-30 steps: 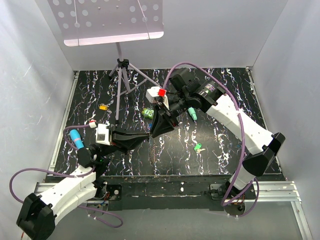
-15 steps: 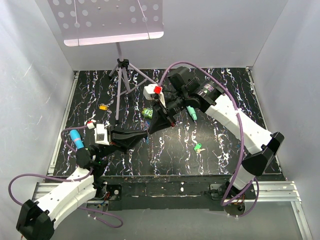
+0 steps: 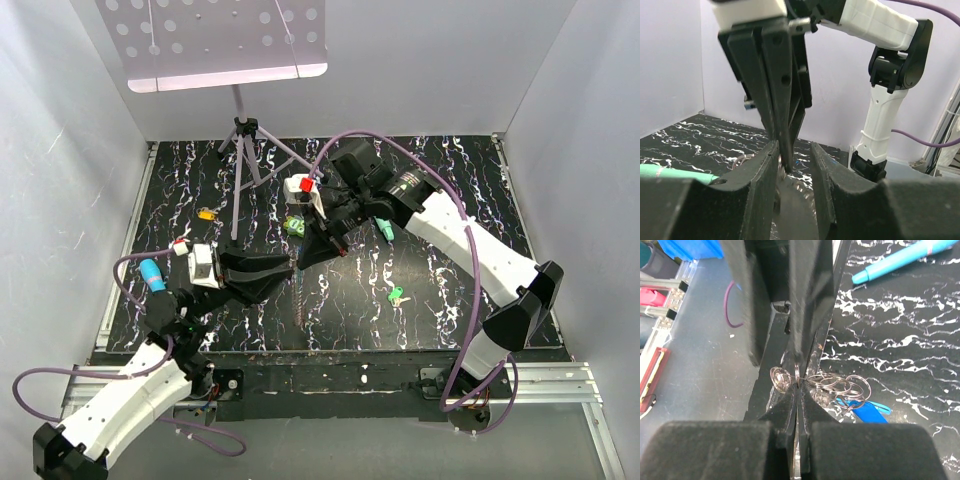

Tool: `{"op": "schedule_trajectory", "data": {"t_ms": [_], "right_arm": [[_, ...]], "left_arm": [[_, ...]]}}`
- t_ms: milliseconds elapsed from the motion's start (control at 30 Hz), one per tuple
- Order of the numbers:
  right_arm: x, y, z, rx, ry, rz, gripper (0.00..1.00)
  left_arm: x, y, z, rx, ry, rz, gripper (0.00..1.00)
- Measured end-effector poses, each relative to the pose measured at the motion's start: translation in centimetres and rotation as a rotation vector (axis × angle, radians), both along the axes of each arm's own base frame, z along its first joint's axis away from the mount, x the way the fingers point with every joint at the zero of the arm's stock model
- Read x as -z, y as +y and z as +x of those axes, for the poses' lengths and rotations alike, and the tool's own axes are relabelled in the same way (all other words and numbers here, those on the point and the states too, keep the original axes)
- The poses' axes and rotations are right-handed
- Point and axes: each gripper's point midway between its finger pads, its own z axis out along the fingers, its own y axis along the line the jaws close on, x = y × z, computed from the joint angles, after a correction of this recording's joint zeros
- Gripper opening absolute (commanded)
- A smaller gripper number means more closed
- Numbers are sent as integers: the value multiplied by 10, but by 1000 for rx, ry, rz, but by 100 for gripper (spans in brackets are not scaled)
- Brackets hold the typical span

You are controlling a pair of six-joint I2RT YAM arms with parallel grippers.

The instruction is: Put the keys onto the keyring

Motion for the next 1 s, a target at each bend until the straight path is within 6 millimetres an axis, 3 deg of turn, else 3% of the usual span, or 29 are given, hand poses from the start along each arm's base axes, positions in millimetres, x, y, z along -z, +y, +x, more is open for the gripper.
{"op": "schedule_trajectory", "data": {"t_ms": [233,700,1000], "right_arm": [[17,-3,3,20,-2,-50,1],[30,-13,6,22,-53,-103,1],[32,-14,6,18,-66,-106,1]], "left_arm": [[-8,0,-3,-8,21,110,31],[26,0,1,-29,79,399,31],[44,-14,11,26,116,483,29]]}}
